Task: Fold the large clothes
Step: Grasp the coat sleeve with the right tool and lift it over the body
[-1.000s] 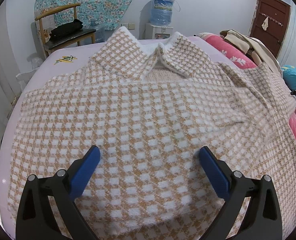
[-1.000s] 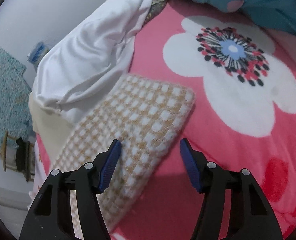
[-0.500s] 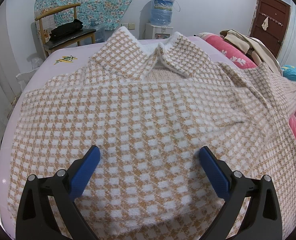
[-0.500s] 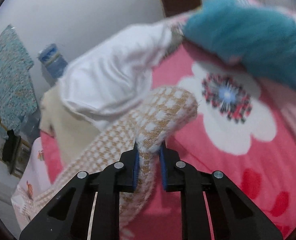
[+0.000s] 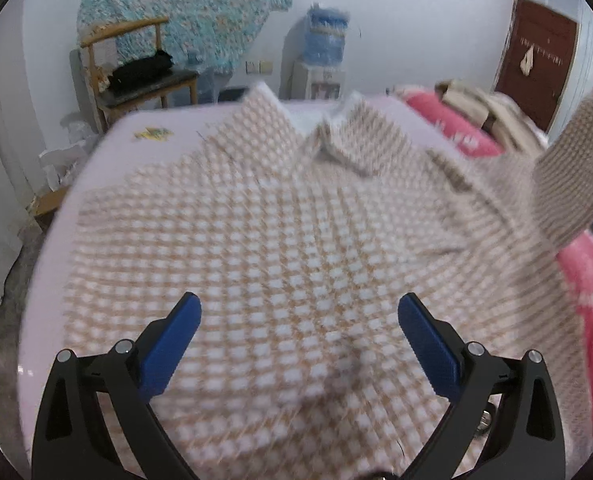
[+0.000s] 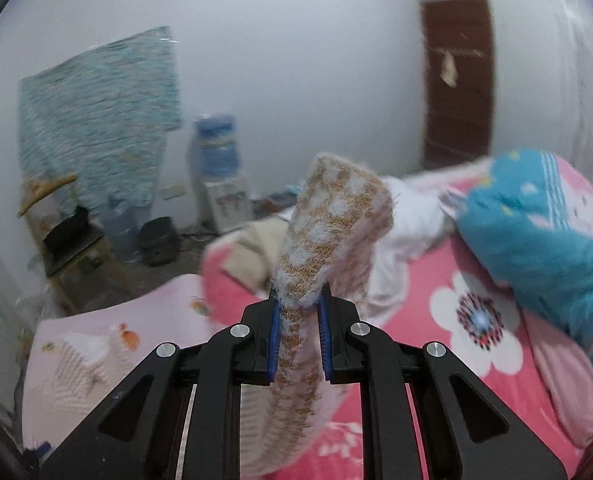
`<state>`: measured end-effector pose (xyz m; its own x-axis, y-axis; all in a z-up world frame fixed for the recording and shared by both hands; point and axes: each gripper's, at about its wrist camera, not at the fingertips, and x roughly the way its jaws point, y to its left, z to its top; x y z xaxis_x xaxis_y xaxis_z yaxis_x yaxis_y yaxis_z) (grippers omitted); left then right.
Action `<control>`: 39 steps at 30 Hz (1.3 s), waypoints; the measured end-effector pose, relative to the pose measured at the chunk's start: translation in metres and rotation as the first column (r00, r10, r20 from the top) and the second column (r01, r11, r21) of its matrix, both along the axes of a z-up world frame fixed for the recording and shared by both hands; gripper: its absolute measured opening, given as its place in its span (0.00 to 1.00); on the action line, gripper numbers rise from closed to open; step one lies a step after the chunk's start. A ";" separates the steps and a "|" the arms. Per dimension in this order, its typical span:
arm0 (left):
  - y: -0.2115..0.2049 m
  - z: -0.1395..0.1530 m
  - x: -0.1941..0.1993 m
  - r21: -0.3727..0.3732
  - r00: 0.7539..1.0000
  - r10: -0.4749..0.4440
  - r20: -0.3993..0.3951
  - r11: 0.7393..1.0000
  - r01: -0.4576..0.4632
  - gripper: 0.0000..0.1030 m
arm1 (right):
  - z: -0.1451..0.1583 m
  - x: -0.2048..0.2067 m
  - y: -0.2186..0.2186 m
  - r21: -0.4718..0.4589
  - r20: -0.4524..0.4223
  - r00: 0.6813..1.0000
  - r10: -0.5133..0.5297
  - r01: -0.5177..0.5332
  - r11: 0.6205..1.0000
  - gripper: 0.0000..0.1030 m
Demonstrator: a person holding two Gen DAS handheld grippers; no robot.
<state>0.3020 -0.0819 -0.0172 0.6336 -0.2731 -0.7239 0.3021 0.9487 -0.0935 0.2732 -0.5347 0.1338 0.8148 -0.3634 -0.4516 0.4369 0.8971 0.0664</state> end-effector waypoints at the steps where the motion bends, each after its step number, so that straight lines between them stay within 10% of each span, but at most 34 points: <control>1: 0.006 0.007 -0.005 -0.009 1.000 0.004 0.015 1.000 -0.003 0.94 | 0.007 0.002 0.018 -0.019 0.008 0.999 0.033 -0.033 0.999 0.14; 13: 0.102 0.052 -0.060 -0.115 0.992 0.085 0.093 0.991 -0.074 0.74 | 0.010 0.017 0.205 -0.127 0.003 0.913 0.408 -0.404 0.906 0.14; 17: 0.130 0.050 -0.071 -0.170 0.993 0.104 0.063 0.981 -0.092 0.71 | -0.027 0.020 0.277 -0.105 -0.092 0.805 0.586 -0.593 0.798 0.18; 21: 0.147 0.041 -0.076 -0.244 0.995 0.099 0.015 0.965 -0.092 0.71 | -0.085 0.019 0.326 0.039 -0.214 0.622 0.754 -0.765 0.642 0.70; 24: 0.150 0.035 -0.076 -0.286 0.997 0.071 -0.006 0.956 -0.069 0.70 | -0.124 0.012 0.327 0.132 -0.272 0.534 0.801 -0.803 0.581 0.70; 27: 0.147 0.035 -0.070 -0.332 1.000 0.024 -0.008 0.943 -0.025 0.70 | -0.144 0.010 0.292 0.184 -0.292 0.563 0.773 -0.760 0.623 0.70; 33: 0.132 0.027 -0.020 -0.346 0.997 0.027 -0.078 0.937 -0.052 0.70 | -0.154 0.021 0.178 0.297 -0.268 0.762 0.590 -0.517 0.803 0.71; 39: 0.122 -0.013 0.037 -0.231 0.961 0.101 -0.258 0.959 -0.163 0.42 | -0.167 0.030 0.097 0.415 -0.229 0.858 0.460 -0.341 0.843 0.71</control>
<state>0.3393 0.0396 -0.0306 0.4912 -0.3893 -0.7792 0.1147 0.9157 -0.3852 0.3030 -0.4378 -0.0333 0.6500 0.1938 -0.7348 0.0940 0.9390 0.3308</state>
